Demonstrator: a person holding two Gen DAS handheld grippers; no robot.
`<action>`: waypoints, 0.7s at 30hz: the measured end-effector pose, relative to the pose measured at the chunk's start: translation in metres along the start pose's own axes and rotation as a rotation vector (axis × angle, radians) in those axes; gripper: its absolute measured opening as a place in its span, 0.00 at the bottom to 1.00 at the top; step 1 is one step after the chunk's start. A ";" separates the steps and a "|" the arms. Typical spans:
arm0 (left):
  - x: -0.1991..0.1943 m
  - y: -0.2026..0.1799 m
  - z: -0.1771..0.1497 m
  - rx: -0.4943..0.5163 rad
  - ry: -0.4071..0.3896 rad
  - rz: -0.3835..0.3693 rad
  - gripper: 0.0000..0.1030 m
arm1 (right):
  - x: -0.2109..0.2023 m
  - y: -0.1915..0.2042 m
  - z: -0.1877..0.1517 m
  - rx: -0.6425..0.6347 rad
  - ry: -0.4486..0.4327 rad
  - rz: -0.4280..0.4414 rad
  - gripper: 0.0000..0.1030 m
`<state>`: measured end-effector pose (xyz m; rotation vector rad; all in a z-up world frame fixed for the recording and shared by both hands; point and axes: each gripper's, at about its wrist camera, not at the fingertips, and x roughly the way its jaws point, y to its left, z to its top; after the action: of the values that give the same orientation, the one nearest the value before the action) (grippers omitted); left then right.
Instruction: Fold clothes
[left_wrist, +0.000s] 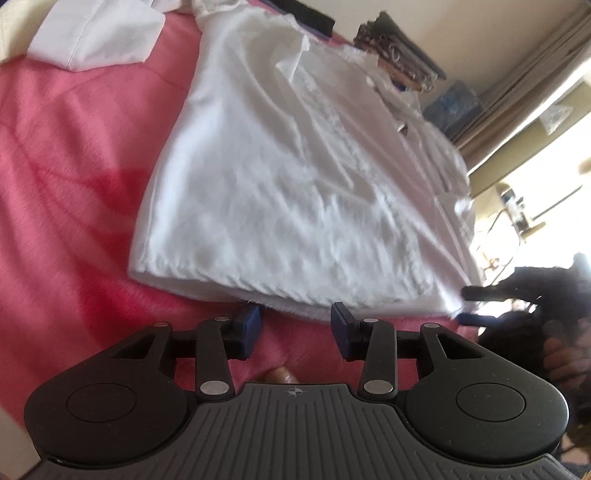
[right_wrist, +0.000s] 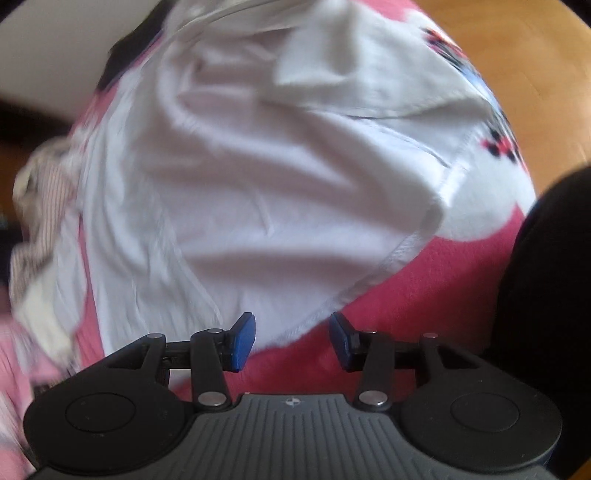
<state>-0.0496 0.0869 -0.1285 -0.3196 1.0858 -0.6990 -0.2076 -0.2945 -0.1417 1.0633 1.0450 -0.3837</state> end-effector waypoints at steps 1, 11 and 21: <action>-0.001 0.000 0.000 -0.008 -0.015 -0.014 0.39 | 0.001 -0.005 0.003 0.041 -0.006 0.016 0.46; -0.033 -0.005 0.007 -0.045 -0.137 -0.177 0.30 | -0.024 -0.004 -0.004 0.093 -0.065 0.201 0.40; -0.044 0.013 0.003 -0.084 -0.122 -0.087 0.30 | -0.027 0.023 -0.004 -0.172 0.022 0.090 0.40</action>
<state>-0.0549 0.1248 -0.1039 -0.4780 0.9908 -0.7031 -0.2069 -0.2854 -0.1071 0.9579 1.0271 -0.2059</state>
